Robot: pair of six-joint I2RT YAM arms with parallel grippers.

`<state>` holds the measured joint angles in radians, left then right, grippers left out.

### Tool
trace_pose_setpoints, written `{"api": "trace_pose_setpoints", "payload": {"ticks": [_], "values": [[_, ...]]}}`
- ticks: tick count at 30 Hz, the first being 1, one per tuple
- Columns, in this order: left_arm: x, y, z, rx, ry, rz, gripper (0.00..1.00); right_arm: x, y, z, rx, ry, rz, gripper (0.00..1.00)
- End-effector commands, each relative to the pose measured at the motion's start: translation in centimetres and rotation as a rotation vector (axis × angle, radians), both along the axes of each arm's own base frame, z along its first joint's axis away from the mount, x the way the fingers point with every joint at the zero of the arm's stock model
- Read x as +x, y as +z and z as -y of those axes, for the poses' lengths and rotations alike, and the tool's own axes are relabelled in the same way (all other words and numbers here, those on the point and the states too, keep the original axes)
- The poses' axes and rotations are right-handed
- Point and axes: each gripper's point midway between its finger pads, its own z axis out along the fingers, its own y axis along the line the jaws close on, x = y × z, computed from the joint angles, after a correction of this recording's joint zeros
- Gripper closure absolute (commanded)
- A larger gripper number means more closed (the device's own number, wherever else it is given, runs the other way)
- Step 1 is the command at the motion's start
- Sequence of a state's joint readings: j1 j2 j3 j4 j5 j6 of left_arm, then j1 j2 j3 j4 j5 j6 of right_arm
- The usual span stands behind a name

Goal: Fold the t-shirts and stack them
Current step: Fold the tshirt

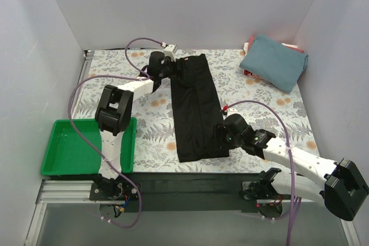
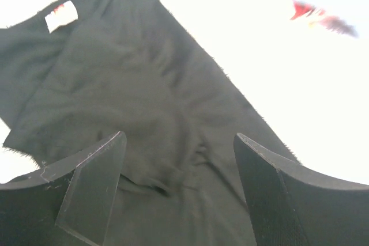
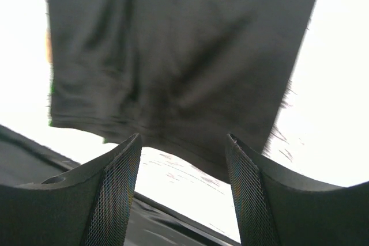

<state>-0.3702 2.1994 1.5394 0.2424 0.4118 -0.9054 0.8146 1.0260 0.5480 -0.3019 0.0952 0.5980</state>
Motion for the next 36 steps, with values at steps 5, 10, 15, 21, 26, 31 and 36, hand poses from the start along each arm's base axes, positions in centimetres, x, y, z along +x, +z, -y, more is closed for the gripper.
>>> {"api": "trace_pose_setpoints", "payload": {"ticks": [5,10,15,21,26,31,36], "values": [[-2.9,12.0,-2.2,-0.083,0.105,0.190,0.25,-0.9,-1.8,3.2,-0.134,-0.075,-0.041,0.34],[-6.1,10.1,-4.1,-0.038,0.193,0.135,0.25,-1.3,-2.4,3.3,-0.141,-0.078,-0.064,0.34],[-9.8,7.9,-4.8,0.015,0.251,0.075,0.25,-1.4,-3.4,4.0,-0.180,-0.093,-0.079,0.36],[-14.1,2.7,-6.4,0.058,0.349,-0.031,0.25,-1.6,-4.7,4.6,-0.229,-0.103,-0.107,0.45],[-17.4,0.4,-5.3,0.099,0.333,-0.107,0.25,-2.0,-4.8,4.5,-0.218,-0.087,-0.113,0.54],[-20.6,0.0,-5.7,0.127,0.359,-0.161,0.26,-2.8,-4.9,4.6,-0.198,-0.075,-0.127,0.58],[-24.3,-0.6,-6.3,0.169,0.359,-0.226,0.26,-3.2,-5.1,4.9,-0.188,-0.077,-0.132,0.59]]}}
